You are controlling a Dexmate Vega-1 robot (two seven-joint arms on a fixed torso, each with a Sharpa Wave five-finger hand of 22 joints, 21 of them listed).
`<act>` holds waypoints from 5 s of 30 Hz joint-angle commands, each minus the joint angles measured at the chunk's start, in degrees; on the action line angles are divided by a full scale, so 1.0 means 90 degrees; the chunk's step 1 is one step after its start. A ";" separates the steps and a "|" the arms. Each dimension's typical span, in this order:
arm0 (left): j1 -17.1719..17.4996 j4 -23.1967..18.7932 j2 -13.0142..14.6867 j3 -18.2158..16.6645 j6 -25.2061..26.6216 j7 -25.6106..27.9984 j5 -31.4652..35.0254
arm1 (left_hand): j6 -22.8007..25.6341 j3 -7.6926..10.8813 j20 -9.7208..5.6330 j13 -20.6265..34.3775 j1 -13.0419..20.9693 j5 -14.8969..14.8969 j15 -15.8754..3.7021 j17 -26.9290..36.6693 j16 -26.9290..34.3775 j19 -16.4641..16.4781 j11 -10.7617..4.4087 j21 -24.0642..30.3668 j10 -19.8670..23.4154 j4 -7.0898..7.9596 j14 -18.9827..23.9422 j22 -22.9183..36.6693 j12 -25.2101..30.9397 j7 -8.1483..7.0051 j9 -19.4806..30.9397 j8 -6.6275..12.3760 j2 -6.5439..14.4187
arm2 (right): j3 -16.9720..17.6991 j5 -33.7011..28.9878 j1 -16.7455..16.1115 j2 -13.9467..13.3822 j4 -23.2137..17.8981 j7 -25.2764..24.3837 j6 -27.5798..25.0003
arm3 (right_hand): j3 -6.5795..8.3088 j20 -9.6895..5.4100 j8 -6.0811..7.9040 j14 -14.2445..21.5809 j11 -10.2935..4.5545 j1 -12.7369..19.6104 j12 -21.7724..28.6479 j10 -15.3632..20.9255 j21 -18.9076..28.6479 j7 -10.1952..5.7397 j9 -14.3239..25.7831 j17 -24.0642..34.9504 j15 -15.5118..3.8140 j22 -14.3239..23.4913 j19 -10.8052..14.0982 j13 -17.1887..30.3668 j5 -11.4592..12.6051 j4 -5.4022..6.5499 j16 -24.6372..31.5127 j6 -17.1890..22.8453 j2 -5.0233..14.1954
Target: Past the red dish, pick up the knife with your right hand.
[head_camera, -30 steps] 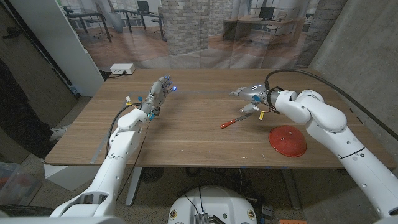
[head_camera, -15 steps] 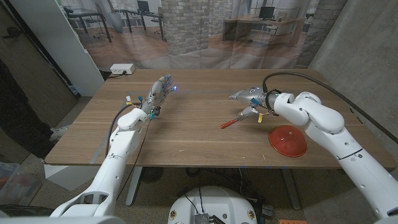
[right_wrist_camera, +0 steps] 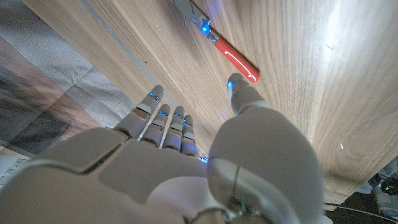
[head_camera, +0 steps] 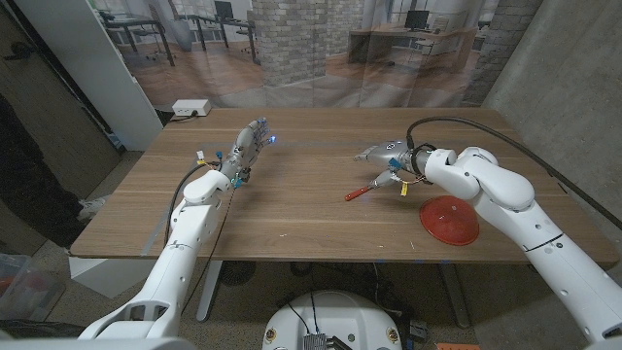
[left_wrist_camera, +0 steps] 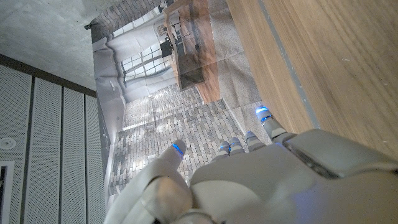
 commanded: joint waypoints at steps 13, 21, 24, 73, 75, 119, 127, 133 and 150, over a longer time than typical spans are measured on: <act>0.0012 0.0051 0.0012 -0.0067 -0.0031 -0.0020 -0.0032 | -0.0658 -0.0022 0.0011 0.0027 -0.0068 -0.0013 0.0021 0.0006 -0.0002 -0.1357 0.0010 -0.0032 -0.0464 -0.0014 -0.0953 0.0013 0.0007 0.0040 0.0011 0.0011 0.0409 | -0.0295 -0.0087 0.0232 0.0110 0.0239 0.0106 0.0207 | -0.0095 -0.0319 0.0075 0.0201 -0.0158 0.0148 0.0031 0.0195 0.0060 -0.0116 0.0024 0.0031 -0.0318 0.0009 0.0162 0.0015 0.0079 0.0068 0.0050 0.0221 0.0044; -0.0012 0.0109 0.0002 -0.0090 -0.0030 -0.0025 -0.0045 | -0.0661 -0.0026 0.0016 0.0027 -0.0070 -0.0012 0.0026 0.0006 0.0001 -0.1354 0.0012 -0.0040 -0.0463 -0.0012 -0.0947 0.0014 0.0007 0.0039 0.0011 0.0010 0.0409 | -0.0406 -0.0171 0.0311 0.0144 0.0368 0.0097 0.0279 | -0.0117 -0.0318 0.0078 0.0263 -0.0139 0.0194 0.0034 0.0244 0.0065 -0.0135 0.0026 0.0029 -0.0339 0.0009 0.0212 0.0016 0.0094 0.0061 0.0054 0.0255 0.0031; -0.0039 0.0142 0.0003 -0.0084 -0.0032 -0.0037 -0.0036 | -0.0660 -0.0030 0.0012 0.0027 -0.0072 -0.0012 0.0033 0.0006 0.0000 -0.1352 0.0018 -0.0044 -0.0463 -0.0011 -0.0948 0.0014 0.0007 0.0034 0.0011 0.0011 0.0407 | -0.0431 -0.0215 0.0318 0.0163 0.0401 0.0084 0.0278 | -0.0138 -0.0329 0.0078 0.0271 -0.0153 0.0202 0.0029 0.0251 0.0063 -0.0151 0.0027 0.0028 -0.0348 0.0009 0.0226 0.0016 0.0101 0.0064 0.0047 0.0266 0.0015; -0.0153 0.0338 -0.0027 -0.0122 -0.0073 -0.0089 -0.0003 | -0.0688 -0.0126 -0.0026 0.0027 -0.0114 -0.0017 -0.0012 0.0009 -0.0011 -0.1351 -0.0008 -0.0126 -0.0484 -0.0009 -0.0982 0.0018 -0.0002 0.0010 0.0011 0.0002 0.0324 | -0.0806 -0.0588 0.0559 0.0409 0.0779 0.0358 0.0314 | -0.0658 -0.0528 0.0231 0.0968 -0.0493 0.0408 0.0122 0.1080 0.0048 -0.0476 0.0028 0.0046 -0.0629 0.0015 0.0558 0.0050 0.0405 0.0173 0.0116 0.1113 0.0080; -0.0159 0.0352 -0.0026 -0.0127 -0.0078 -0.0090 -0.0003 | -0.0687 -0.0128 -0.0026 0.0028 -0.0115 -0.0017 -0.0012 0.0009 -0.0010 -0.1348 -0.0005 -0.0127 -0.0482 -0.0010 -0.0979 0.0018 -0.0001 0.0010 0.0011 0.0003 0.0323 | -0.0839 -0.0575 0.0599 0.0422 0.0818 0.0374 0.0346 | -0.0667 -0.0532 0.0232 0.0996 -0.0508 0.0430 0.0120 0.1093 0.0055 -0.0490 0.0028 0.0045 -0.0618 0.0015 0.0587 0.0051 0.0414 0.0168 0.0118 0.1132 0.0084; -0.0657 0.0985 -0.0037 -0.0093 -0.0111 -0.0231 0.0175 | -0.0708 -0.0174 -0.0032 0.0028 -0.0117 -0.0011 -0.0013 0.0006 -0.0014 -0.1346 -0.0015 -0.0178 -0.0504 -0.0019 -0.0999 0.0024 -0.0005 0.0013 0.0010 0.0005 0.0314 | -0.0905 -0.0746 0.0460 0.0699 0.1298 -0.0327 -0.0045 | -0.0916 -0.0621 0.0207 0.1463 -0.0419 0.0799 0.0082 0.1348 0.0108 -0.0428 0.0040 0.0054 -0.0691 0.0024 0.0983 0.0070 0.0546 0.0155 0.0137 0.1366 0.0188; -0.0740 0.1060 -0.0057 -0.0065 -0.0099 -0.0249 0.0225 | -0.0714 -0.0186 -0.0036 0.0028 -0.0117 -0.0010 -0.0009 0.0006 -0.0015 -0.1348 -0.0010 -0.0190 -0.0508 -0.0022 -0.1006 0.0026 -0.0005 0.0013 0.0010 0.0004 0.0306 | -0.0807 -0.0743 0.0313 0.0738 0.1431 -0.0634 -0.0268 | -0.0932 -0.0632 0.0205 0.1521 -0.0422 0.0882 0.0074 0.1384 0.0123 -0.0427 0.0042 0.0062 -0.0698 0.0026 0.1064 0.0071 0.0565 0.0160 0.0140 0.1414 0.0270; -0.0782 0.1055 -0.0058 -0.0049 -0.0066 -0.0242 0.0264 | -0.0716 -0.0193 -0.0038 0.0028 -0.0115 -0.0009 -0.0003 0.0005 -0.0018 -0.1353 -0.0015 -0.0199 -0.0518 -0.0024 -0.1013 0.0027 -0.0008 0.0009 0.0010 0.0005 0.0303 | -0.0736 -0.0738 0.0166 0.0735 0.1531 -0.1041 -0.0385 | -0.0955 -0.0665 0.0249 0.1724 -0.0405 0.1002 0.0091 0.1536 0.0151 -0.0441 0.0044 0.0083 -0.0705 0.0029 0.1213 0.0074 0.0561 0.0192 0.0195 0.1619 0.0479; -0.0861 0.1144 -0.0110 -0.0073 -0.0081 -0.0263 0.0252 | -0.0720 -0.0219 -0.0033 0.0028 -0.0111 -0.0008 -0.0014 0.0004 -0.0016 -0.1350 -0.0012 -0.0222 -0.0532 -0.0034 -0.1015 0.0029 -0.0010 0.0006 0.0010 0.0007 0.0284 | -0.0736 -0.0702 0.0026 0.0490 0.1810 -0.2152 -0.0079 | -0.1355 -0.0934 0.0667 0.3308 -0.0663 0.2094 0.0314 0.3110 0.0342 -0.0814 0.0047 0.0173 -0.1230 0.0106 0.1948 0.0085 0.0437 0.0062 0.0560 0.3358 0.0507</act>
